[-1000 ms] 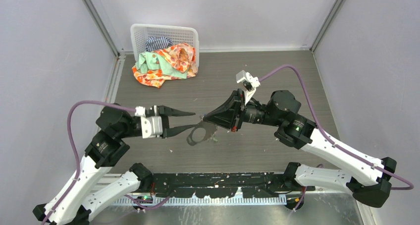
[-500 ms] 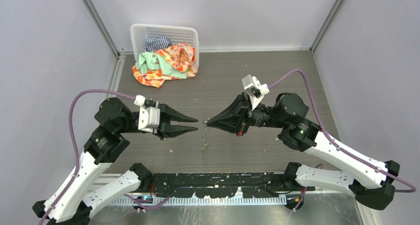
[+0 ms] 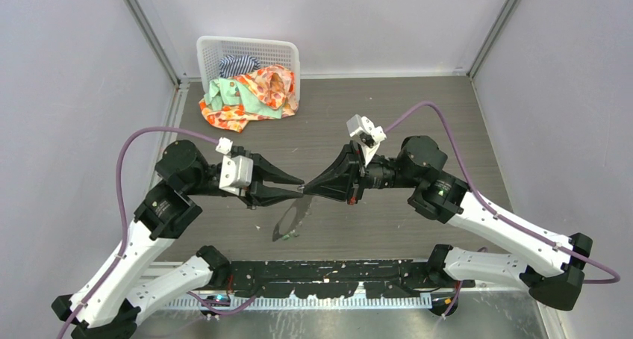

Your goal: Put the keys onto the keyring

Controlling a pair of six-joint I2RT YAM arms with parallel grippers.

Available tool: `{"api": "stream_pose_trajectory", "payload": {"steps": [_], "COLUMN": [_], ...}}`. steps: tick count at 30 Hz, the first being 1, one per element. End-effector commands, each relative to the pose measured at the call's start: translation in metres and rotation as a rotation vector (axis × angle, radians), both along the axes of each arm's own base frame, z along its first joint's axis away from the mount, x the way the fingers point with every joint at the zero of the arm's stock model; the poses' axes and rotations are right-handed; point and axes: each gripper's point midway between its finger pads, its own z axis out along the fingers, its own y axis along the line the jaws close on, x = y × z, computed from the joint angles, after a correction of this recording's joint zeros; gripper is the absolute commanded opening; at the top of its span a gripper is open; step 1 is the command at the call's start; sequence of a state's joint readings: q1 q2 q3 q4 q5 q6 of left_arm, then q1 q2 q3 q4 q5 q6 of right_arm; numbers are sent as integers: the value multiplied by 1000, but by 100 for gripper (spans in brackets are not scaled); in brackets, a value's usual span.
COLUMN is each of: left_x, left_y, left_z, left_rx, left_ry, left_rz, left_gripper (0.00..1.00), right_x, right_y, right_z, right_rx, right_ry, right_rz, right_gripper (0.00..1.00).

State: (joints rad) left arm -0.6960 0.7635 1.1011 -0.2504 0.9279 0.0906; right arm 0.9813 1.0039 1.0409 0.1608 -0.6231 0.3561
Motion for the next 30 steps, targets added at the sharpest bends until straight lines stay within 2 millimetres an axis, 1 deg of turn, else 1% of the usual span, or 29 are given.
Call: {"api": "stream_pose_trajectory", "payload": {"steps": [1,5,7,11,15,18,21,24,26,27,30], "left_x": [-3,-2,-4,-9,-11,-11,-13,-17,-20,-20,-20], "left_y": [7,8,8,8,7,6,4,3,4,4,3], "left_z": [6,8,8,7,9,10,12,11,7,5,1], "left_rx": [-1,0,0,2,-7,-13,-22,-22,-14,-8,-2], "left_ry": [-46,-42,-29,-20,-3,25,73,109,120,127,128], "left_rz": [19,35,31,2,-15,-19,-30,-55,-67,-68,-74], "left_gripper": [28,27,24,12,11,8,8,15,17,17,12], "right_x": [-12,-14,-15,-15,-14,-13,-11,-10,-11,-11,-12], "right_y": [-11,-10,-10,-11,-9,-9,-7,-6,-6,-7,-7], "right_z": [44,41,41,41,40,38,34,32,32,33,34], "right_rx": [107,88,84,78,71,62,43,33,35,37,39], "right_ry": [-107,-111,-112,-116,-113,-111,-111,-113,-115,-116,-118], "right_rz": [32,47,49,50,48,47,42,38,43,43,44], "right_gripper": [1,1,1,1,1,1,1,1,1,1,1]}}
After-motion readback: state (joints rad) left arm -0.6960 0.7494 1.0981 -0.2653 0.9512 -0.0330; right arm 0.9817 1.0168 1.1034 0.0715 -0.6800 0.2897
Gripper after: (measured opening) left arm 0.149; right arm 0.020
